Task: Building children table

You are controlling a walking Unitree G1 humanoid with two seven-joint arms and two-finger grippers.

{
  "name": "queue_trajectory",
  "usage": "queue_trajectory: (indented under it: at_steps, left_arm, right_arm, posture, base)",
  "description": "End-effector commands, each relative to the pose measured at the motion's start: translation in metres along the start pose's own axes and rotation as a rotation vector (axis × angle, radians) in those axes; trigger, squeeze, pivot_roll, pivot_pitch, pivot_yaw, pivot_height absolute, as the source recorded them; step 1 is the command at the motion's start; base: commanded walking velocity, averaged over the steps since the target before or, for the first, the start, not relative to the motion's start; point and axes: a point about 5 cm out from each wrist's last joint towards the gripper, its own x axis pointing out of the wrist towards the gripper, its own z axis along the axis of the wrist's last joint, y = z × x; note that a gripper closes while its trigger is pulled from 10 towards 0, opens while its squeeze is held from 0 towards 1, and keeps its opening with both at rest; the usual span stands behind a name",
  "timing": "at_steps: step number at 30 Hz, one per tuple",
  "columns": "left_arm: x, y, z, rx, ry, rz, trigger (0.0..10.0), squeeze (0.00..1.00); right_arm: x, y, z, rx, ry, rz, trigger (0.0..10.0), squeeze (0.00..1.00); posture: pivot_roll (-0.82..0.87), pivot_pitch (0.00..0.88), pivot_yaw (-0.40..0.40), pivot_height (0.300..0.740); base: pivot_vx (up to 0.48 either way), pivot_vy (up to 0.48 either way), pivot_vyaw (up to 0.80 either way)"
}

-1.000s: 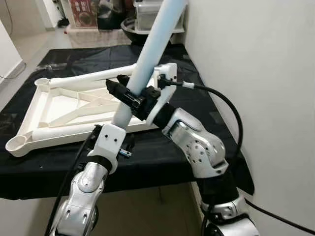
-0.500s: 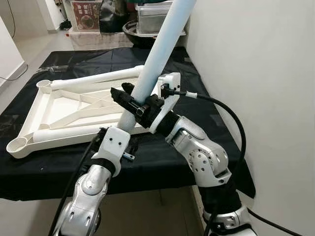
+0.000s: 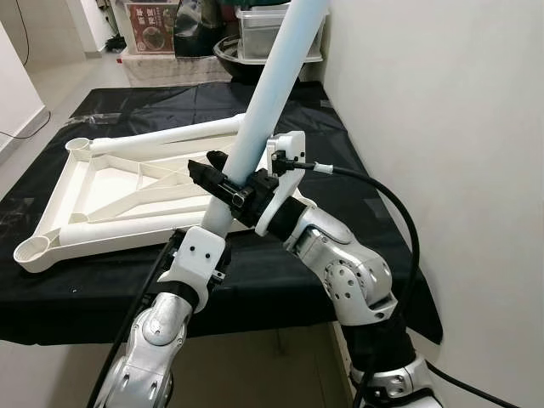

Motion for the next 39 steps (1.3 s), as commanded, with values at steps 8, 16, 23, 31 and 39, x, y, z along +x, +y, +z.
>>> queue_trajectory:
  at_steps: [8, 16, 23, 31, 39]
  left_arm:
    - [-0.015, 0.004, -0.013, -0.148, 0.045, -0.013, 10.0, 0.0]
    - [-0.033, 0.002, -0.018, -0.311, 0.054, -0.126, 10.0, 0.0]
    - [-0.054, -0.01, -0.026, -0.532, 0.095, -0.259, 10.0, 0.0]
    - [-0.076, -0.031, -0.023, -0.547, 0.134, -0.49, 10.0, 0.0]
    - [-0.083, -0.039, -0.022, -0.568, 0.15, -0.589, 10.0, 0.0]
  right_arm:
    - [-0.001, -0.015, 0.003, -0.054, 0.026, 0.096, 10.0, 0.0]
    - [-0.011, -0.026, 0.009, 0.055, 0.092, 0.281, 10.0, 0.0]
    - [-0.02, -0.022, 0.004, 0.108, 0.186, 0.494, 10.0, 0.0]
    - [-0.024, -0.016, 0.002, 0.113, 0.255, 0.628, 10.0, 0.0]
    - [-0.025, -0.015, -0.002, 0.126, 0.304, 0.667, 10.0, 0.0]
  posture:
    - [0.04, 0.044, -0.002, 0.74]
    - [0.05, 0.036, -0.005, 0.74]
    - [0.05, 0.039, -0.014, 0.74]
    - [0.05, 0.051, -0.015, 0.74]
    - [0.05, 0.055, -0.015, 0.74]
  base:
    - [0.0, 0.0, 0.0]
    - [0.0, 0.0, 0.0]
    - [0.0, 0.0, 0.0]
    - [0.0, 0.0, 0.0]
    - [0.0, 0.0, 0.0]
